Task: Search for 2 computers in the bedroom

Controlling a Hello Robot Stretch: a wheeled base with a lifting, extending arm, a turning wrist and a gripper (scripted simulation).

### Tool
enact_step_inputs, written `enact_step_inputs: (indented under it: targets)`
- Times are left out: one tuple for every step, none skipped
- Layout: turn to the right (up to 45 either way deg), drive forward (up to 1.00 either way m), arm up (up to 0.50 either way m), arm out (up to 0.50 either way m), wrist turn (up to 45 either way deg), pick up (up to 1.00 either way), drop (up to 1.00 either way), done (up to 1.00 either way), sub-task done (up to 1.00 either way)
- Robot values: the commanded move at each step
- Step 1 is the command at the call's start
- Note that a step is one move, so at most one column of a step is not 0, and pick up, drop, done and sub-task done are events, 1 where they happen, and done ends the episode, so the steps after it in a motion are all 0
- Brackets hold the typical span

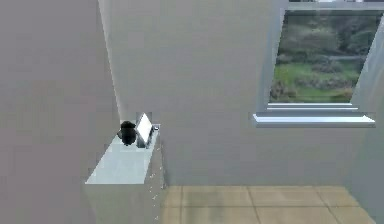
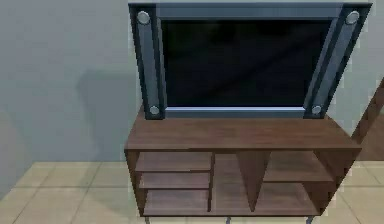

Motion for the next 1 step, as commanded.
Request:
enact_step_inputs:
  targets:
    - [-9.0, 0.00, 0.00, 0.00, 0.0, 0.00, 0.00, 0.00, 0.00]
